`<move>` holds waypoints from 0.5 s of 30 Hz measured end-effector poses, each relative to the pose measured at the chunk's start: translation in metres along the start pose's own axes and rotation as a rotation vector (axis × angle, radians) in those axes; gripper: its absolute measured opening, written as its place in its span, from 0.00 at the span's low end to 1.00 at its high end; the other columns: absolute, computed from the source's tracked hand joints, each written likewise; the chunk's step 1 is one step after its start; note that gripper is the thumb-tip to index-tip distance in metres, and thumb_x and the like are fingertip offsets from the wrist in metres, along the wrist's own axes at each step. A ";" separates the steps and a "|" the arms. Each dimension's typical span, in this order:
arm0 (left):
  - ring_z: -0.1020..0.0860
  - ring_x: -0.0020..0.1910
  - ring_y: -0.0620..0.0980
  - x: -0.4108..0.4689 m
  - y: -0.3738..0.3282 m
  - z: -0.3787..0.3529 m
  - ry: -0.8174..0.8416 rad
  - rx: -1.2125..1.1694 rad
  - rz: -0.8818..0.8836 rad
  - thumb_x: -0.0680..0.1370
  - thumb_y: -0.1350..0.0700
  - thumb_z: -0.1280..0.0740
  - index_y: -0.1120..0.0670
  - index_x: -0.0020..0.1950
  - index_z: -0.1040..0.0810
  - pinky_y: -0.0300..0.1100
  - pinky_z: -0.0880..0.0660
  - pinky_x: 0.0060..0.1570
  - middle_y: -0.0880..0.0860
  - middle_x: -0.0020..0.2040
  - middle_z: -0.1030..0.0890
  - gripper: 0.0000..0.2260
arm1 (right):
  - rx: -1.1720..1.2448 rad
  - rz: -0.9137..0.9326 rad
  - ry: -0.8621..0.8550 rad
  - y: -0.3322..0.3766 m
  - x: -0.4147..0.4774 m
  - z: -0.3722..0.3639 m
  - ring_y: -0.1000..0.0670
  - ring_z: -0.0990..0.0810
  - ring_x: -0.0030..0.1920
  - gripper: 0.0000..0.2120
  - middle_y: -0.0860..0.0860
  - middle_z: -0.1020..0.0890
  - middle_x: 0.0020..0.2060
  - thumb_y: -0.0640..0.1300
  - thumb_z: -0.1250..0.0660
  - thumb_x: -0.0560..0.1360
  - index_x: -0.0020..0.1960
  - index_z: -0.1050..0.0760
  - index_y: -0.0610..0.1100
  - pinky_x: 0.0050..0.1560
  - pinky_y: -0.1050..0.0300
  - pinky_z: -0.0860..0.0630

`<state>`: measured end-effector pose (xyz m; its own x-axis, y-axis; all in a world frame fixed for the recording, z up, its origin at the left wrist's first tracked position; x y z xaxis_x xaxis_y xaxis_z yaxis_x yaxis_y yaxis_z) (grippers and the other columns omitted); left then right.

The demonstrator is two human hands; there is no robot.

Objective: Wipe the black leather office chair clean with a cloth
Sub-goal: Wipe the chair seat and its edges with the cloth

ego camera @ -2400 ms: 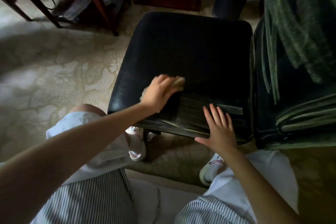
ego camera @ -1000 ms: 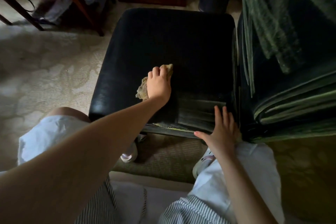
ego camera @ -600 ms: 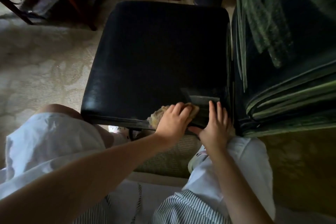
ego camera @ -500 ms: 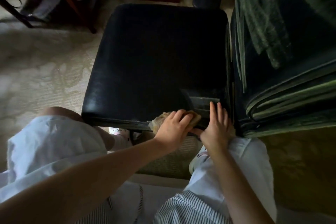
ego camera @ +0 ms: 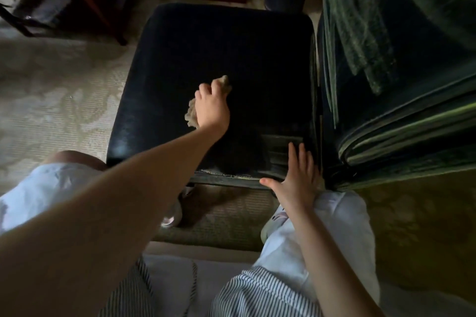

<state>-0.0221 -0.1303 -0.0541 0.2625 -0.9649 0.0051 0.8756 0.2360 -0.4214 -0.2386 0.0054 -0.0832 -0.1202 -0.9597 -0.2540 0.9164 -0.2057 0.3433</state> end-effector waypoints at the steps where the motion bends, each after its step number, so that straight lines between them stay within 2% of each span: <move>1: 0.33 0.59 0.61 -0.008 -0.002 -0.004 -0.018 0.005 0.015 0.79 0.62 0.44 0.59 0.70 0.36 0.49 0.37 0.58 0.62 0.63 0.32 0.19 | -0.007 -0.008 0.007 0.000 0.000 0.000 0.47 0.56 0.76 0.50 0.50 0.55 0.77 0.63 0.30 0.67 0.77 0.56 0.50 0.73 0.49 0.59; 5: 0.32 0.57 0.61 -0.044 -0.032 -0.018 -0.006 -0.026 -0.110 0.78 0.64 0.43 0.60 0.70 0.36 0.50 0.35 0.56 0.61 0.63 0.32 0.20 | 0.013 -0.003 -0.033 0.000 0.001 -0.004 0.46 0.55 0.76 0.50 0.49 0.54 0.77 0.62 0.29 0.66 0.77 0.54 0.49 0.73 0.47 0.58; 8: 0.31 0.55 0.60 -0.071 -0.049 -0.025 0.047 -0.084 -0.179 0.78 0.62 0.42 0.60 0.68 0.33 0.51 0.32 0.55 0.61 0.61 0.30 0.18 | 0.014 -0.006 -0.049 0.000 0.002 -0.006 0.44 0.50 0.75 0.51 0.47 0.49 0.76 0.61 0.26 0.63 0.77 0.49 0.47 0.72 0.45 0.55; 10: 0.28 0.51 0.62 -0.089 -0.062 -0.031 0.087 -0.103 -0.249 0.76 0.62 0.39 0.61 0.64 0.29 0.54 0.28 0.50 0.62 0.56 0.27 0.16 | 0.012 -0.012 -0.060 -0.001 0.002 -0.005 0.41 0.45 0.74 0.53 0.44 0.43 0.75 0.59 0.23 0.59 0.76 0.44 0.43 0.72 0.42 0.50; 13: 0.25 0.44 0.62 -0.119 -0.079 -0.039 0.104 -0.120 -0.422 0.72 0.61 0.35 0.60 0.59 0.26 0.50 0.25 0.44 0.62 0.50 0.24 0.15 | 0.026 -0.018 -0.116 -0.005 0.003 -0.006 0.36 0.31 0.67 0.51 0.38 0.30 0.68 0.51 0.18 0.52 0.69 0.33 0.36 0.65 0.38 0.36; 15: 0.24 0.44 0.60 -0.142 -0.084 -0.044 0.139 -0.123 -0.539 0.71 0.59 0.34 0.59 0.58 0.27 0.48 0.23 0.44 0.61 0.50 0.23 0.17 | 0.019 -0.017 -0.150 -0.005 0.000 -0.002 0.37 0.30 0.66 0.45 0.38 0.30 0.67 0.44 0.19 0.57 0.69 0.33 0.37 0.64 0.38 0.34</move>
<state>-0.1507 -0.0183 -0.0588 -0.2712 -0.9533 0.1330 0.8154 -0.3009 -0.4945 -0.2425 0.0068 -0.0872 -0.1927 -0.9736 -0.1220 0.9067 -0.2242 0.3571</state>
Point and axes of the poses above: each hand's wrist, its own x-axis towards the middle knuckle, its own z-axis out of the back of the hand, y = z × x, the point moved 9 cm from there along x, towards the middle knuckle
